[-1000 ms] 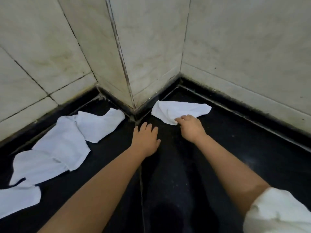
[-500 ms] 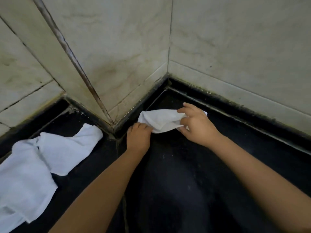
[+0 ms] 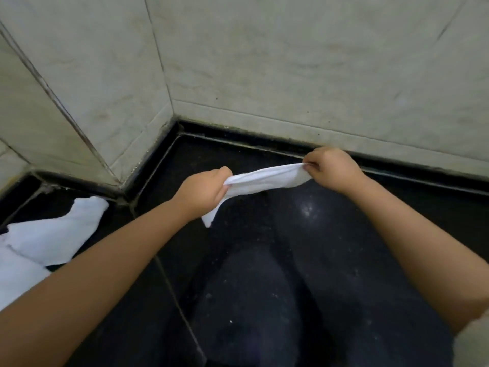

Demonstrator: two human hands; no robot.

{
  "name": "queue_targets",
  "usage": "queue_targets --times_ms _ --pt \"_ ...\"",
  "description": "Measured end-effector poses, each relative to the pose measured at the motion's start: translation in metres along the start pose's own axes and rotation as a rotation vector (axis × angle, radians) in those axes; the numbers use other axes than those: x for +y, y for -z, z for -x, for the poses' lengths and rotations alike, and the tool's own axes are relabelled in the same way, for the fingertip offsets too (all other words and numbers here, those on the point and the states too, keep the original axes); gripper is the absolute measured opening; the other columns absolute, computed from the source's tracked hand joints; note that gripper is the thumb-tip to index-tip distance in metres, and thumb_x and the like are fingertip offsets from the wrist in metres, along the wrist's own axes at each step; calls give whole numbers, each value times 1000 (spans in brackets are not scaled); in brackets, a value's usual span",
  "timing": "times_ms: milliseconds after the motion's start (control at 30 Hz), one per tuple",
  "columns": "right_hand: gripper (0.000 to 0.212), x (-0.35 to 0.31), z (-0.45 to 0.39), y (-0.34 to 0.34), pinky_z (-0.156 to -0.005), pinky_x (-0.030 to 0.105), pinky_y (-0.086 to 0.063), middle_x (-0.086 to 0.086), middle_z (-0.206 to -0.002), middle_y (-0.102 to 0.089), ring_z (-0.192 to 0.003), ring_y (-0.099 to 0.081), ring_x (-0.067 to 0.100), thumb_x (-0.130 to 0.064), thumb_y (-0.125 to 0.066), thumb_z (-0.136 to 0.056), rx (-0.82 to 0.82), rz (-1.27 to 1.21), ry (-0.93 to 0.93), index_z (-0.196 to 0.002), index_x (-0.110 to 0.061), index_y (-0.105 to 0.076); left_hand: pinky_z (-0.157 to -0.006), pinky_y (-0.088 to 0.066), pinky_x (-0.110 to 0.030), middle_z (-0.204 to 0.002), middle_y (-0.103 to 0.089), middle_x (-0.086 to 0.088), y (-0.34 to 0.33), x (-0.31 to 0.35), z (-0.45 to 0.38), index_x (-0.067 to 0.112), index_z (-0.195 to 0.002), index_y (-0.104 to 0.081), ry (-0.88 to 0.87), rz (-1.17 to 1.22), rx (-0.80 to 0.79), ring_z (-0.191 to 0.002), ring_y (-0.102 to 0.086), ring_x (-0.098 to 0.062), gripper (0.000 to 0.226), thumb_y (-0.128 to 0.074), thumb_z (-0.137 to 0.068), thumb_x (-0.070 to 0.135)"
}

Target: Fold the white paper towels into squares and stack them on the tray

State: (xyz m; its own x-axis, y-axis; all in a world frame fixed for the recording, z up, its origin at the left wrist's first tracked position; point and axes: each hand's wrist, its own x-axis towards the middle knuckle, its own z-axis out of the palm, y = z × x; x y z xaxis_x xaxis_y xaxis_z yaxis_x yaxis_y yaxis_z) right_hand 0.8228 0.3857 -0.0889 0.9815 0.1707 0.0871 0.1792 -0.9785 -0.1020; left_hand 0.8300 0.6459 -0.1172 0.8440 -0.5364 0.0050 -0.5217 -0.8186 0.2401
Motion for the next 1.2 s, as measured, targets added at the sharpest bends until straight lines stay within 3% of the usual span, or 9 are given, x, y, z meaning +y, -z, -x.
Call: queue_targets --times_ms 133,233,367,433,567,700,800,900,1200 --pt "27 17 43 25 -81 38 -46 21 -113 -64 -105 -57 38 -11 -45 -93 69 35 -200 -109 -3 -65 -78 -43 -39 -107 -61 -15 7 40 -5 5 -111 -53 -33 19 -8 -96 -57 -32 30 -35 -100 26" --pt "25 32 71 44 -77 42 -45 26 -104 -63 -98 -56 41 -5 -46 -91 303 -5 -337 -102 3 -67 -77 -41 -36 -108 -62 -18 18 68 -17 3 -106 -59 -54 68 136 -101 -56 -32 32 -35 -100 23" --pt "14 39 134 51 -52 36 -50 24 -68 -66 -62 -62 39 4 -57 -74 634 81 -189 -74 6 -70 -70 -48 -44 -97 -63 -24 15 94 -4 -3 -99 -66 -323 44 313 -91 -58 -39 32 -42 -94 17" --pt "15 44 176 35 -48 34 -52 19 -62 -67 -53 -61 35 0 -56 -72 555 140 -90 -69 2 -71 -56 -51 -40 -83 -62 -23 -1 100 14 -3 -89 -70 -430 2 309 -77 -60 -38 36 -42 -88 21" --pt "15 45 257 -14 -56 40 -55 17 -70 -69 -63 -64 36 0 -57 -73 63 55 -115 -70 -1 -72 -88 -47 -42 -111 -60 -16 -57 115 55 6 -113 -65 -417 8 -97 -107 -53 -31 28 -45 -97 17" --pt "20 41 296 -58 -80 32 -46 12 -98 -67 -94 -60 28 -7 -51 -87 -551 -82 -250 -93 -5 -69 -96 -40 -30 -122 -61 -4 -108 131 85 14 -120 -61 -349 33 -444 -116 -53 -21 29 -43 -98 20" --pt "13 50 295 -66 -63 17 -37 -1 -74 -62 -67 -54 9 -8 -52 -86 -778 -159 -290 -79 -7 -63 -96 -42 -27 -125 -61 -3 -122 136 87 12 -120 -61 -243 144 -649 -114 -55 -18 29 -48 -94 14" --pt "17 74 282 -67 -67 24 -36 16 -91 -68 -74 -56 19 -7 -52 -85 -784 -238 -340 -88 5 -64 -95 -42 -24 -127 -57 -6 -122 142 74 12 -123 -57 -145 239 -687 -115 -54 -17 31 -50 -93 9" --pt "26 116 223 -88 -78 15 -37 12 -112 -67 -105 -60 23 0 -48 -88 -380 -337 -427 -103 1 -69 -89 -47 -30 -108 -64 -9 -131 153 5 10 -108 -62 153 113 -387 -100 -60 -19 20 -48 -95 16"
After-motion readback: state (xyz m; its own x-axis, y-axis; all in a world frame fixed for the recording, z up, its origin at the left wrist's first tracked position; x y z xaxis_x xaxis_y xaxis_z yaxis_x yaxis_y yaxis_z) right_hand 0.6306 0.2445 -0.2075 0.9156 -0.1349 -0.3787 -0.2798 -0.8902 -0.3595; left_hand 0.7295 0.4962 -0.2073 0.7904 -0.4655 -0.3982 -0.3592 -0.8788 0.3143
